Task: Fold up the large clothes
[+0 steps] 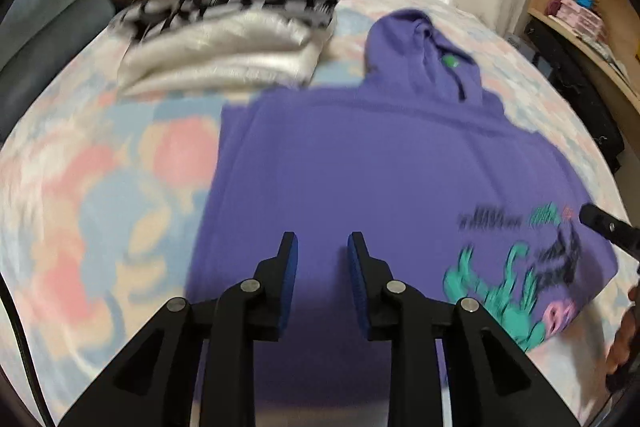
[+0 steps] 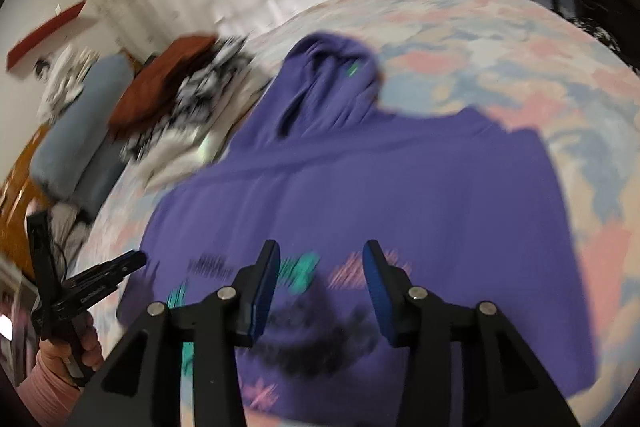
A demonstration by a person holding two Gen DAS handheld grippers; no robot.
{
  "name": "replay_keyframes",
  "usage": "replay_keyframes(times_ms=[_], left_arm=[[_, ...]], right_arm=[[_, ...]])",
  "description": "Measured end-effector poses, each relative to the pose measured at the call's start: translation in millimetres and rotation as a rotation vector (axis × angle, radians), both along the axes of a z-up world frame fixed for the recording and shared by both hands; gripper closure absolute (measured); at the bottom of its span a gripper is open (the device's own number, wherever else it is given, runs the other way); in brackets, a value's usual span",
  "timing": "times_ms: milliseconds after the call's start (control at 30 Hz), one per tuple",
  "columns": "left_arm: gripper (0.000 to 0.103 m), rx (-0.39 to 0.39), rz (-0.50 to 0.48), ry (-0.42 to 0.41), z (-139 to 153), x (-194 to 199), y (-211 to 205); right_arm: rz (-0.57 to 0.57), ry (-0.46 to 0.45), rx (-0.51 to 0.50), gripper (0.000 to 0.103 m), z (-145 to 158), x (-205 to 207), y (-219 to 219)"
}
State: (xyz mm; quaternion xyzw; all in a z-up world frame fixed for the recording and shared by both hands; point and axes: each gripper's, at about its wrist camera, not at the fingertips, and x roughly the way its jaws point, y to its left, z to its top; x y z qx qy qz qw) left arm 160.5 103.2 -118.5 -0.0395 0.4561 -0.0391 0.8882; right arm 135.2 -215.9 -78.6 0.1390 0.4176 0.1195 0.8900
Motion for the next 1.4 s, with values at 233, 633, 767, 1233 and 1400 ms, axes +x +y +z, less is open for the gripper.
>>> replay_keyframes(times_ms=[233,633,767,1233,1400], left_arm=[[0.077,0.004,0.108,-0.042,-16,-30,22],[0.075,-0.053,0.151,-0.051,-26,-33,48],[0.061,-0.058,0.13,-0.044,-22,-33,42],[0.03,0.053,0.095,-0.066,19,-82,13],[0.027,0.101,0.111,-0.055,29,-100,16]], right_arm=[[-0.064,0.049,-0.128,0.06,-37,-36,-18],[-0.288,0.038,-0.3,0.073,-36,-72,-90],[-0.315,0.066,-0.279,0.069,-35,-77,-85],[-0.251,0.086,-0.115,0.064,-5,-111,-60],[-0.248,0.099,-0.081,0.064,0,-119,-54]])
